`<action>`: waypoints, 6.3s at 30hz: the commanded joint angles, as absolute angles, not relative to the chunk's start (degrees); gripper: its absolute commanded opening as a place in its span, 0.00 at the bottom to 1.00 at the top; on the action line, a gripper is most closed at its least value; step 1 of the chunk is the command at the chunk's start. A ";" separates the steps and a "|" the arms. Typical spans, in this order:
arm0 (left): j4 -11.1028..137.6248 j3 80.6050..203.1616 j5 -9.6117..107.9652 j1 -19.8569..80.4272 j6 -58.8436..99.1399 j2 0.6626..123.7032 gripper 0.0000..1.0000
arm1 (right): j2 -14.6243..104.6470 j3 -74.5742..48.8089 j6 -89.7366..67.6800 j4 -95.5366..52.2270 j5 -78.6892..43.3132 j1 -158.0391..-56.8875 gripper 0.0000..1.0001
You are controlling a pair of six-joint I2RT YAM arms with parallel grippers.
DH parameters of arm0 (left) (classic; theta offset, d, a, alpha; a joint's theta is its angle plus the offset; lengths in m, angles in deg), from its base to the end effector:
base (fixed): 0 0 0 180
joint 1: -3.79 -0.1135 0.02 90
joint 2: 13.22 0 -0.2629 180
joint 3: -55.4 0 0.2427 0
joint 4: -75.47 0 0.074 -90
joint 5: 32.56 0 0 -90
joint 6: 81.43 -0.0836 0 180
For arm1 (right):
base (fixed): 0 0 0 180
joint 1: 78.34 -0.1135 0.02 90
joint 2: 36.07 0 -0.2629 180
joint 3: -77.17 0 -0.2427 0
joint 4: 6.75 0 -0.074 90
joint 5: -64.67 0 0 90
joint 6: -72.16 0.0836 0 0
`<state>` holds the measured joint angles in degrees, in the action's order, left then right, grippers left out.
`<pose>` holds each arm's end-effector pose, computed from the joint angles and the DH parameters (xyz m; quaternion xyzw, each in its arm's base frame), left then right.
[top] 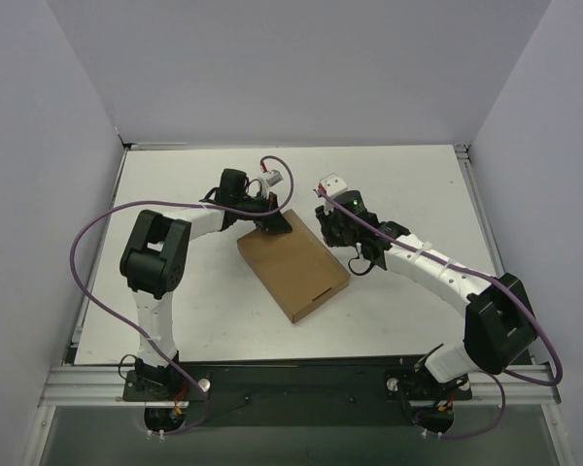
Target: Unpack the express box
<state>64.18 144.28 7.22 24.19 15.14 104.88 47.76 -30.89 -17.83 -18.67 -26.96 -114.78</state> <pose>0.4018 -0.2180 0.1441 0.2753 0.7950 -0.4632 0.2787 0.3018 0.2199 0.2613 -0.2545 0.7981 0.1594 0.5223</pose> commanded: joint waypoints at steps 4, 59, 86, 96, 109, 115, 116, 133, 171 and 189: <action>54.74 141.61 14.90 24.88 11.82 109.12 0.00 | 46.55 -31.04 -16.61 -17.46 -25.86 -114.64 0.00; 54.48 142.14 14.72 24.88 11.29 109.91 0.00 | 44.79 -31.12 -20.13 -17.45 -24.89 -114.55 0.00; 54.48 141.78 14.99 24.88 11.38 110.00 0.00 | 45.76 -33.32 -21.10 -18.60 -24.09 -113.76 0.00; 53.43 144.33 7.97 24.79 9.80 107.02 0.00 | 44.97 -27.71 -20.92 -20.35 -22.35 -110.52 0.00; 24.24 169.38 -0.92 24.44 -27.37 91.55 0.52 | 57.96 2.70 -31.28 -35.03 31.53 -93.72 0.00; 41.01 163.59 -4.34 24.70 -16.50 88.64 0.58 | 60.96 9.21 -30.85 -34.86 34.79 -94.77 0.00; 43.38 163.67 -5.65 24.88 -14.39 88.82 0.58 | 60.96 9.39 -30.76 -34.60 34.61 -95.47 0.00; 66.25 163.93 -16.30 25.58 12.08 93.47 0.39 | 59.12 8.60 -31.38 -31.87 31.98 -99.87 0.00; 94.91 158.31 -20.61 25.84 34.67 96.11 0.00 | 62.98 17.74 -39.11 -48.74 30.13 -99.52 0.64; 93.33 158.92 -21.14 26.11 33.35 96.46 0.00 | 66.67 20.82 -38.15 -48.57 30.66 -101.89 0.44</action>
<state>92.18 157.46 -20.01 25.74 34.28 98.87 65.99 17.65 -38.27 -49.86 27.93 -101.43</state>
